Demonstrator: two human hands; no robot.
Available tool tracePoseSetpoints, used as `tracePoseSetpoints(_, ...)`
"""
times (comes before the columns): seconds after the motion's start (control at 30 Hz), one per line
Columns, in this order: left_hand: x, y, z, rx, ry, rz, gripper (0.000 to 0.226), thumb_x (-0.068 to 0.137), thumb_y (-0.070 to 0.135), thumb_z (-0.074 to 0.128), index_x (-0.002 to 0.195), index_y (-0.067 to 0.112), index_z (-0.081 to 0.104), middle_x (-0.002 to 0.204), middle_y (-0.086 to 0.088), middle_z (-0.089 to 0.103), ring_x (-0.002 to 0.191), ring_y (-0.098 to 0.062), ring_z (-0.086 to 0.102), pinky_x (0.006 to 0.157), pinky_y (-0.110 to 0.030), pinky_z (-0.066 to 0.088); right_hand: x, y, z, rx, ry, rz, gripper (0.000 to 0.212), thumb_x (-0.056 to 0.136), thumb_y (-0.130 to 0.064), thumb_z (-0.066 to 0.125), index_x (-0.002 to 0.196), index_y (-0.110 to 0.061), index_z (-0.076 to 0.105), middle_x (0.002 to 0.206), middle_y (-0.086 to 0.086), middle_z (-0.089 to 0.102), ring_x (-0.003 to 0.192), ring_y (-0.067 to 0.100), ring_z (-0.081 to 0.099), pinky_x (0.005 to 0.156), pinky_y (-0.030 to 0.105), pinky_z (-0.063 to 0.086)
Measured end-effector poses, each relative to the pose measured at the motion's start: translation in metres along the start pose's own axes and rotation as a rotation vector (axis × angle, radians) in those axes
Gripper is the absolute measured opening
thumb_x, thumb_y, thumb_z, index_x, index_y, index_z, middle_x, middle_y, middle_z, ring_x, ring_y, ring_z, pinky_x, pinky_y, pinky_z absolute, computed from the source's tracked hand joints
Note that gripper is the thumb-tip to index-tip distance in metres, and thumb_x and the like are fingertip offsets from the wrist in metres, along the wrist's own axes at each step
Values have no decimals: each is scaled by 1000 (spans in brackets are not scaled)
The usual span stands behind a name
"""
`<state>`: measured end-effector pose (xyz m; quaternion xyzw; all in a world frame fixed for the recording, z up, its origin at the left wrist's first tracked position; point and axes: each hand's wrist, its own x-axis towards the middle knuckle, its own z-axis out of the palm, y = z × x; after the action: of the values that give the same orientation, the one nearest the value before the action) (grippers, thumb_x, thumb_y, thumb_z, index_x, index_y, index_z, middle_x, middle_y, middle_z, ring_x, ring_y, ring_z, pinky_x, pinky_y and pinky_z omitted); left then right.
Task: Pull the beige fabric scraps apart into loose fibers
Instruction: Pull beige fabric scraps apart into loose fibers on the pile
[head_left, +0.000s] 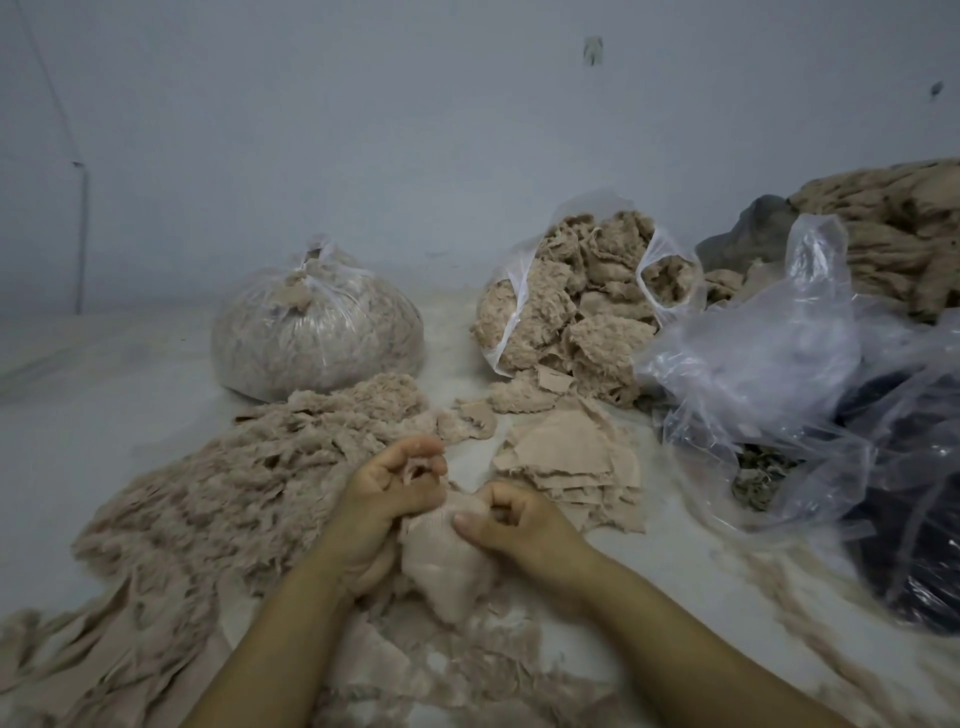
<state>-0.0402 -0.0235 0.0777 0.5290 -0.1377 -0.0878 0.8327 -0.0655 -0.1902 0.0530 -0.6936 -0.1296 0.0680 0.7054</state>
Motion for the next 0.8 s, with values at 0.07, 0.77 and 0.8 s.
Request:
tracePoseSetpoints(0.07, 1, -4, -5, 9, 67, 6, 41, 58, -12, 61, 95, 6, 63, 81, -4, 65, 70, -12, 58, 60, -19, 53, -2, 0, 0, 111, 100, -15, 20, 72, -33, 74, 76, -17, 61, 72, 2, 63, 64, 14, 58, 57, 25, 47)
tracePoseSetpoints(0.77, -7, -13, 2, 291, 336, -5, 27, 91, 30, 58, 83, 5, 65, 55, 1, 59, 44, -9, 53, 37, -18, 38, 0, 5, 0, 291, 564, -29, 28, 97, -19, 53, 71, -11, 52, 55, -1, 51, 52, 13, 48, 51, 27, 46)
tracePoseSetpoints(0.8, -8, -15, 2, 312, 328, 4, 28, 92, 30, 57, 80, 7, 66, 52, 2, 54, 41, -8, 47, 36, -16, 33, 2, 6, 1, 343, 574, -25, 27, 99, -20, 50, 73, -11, 50, 60, 1, 51, 58, 16, 49, 57, 32, 48)
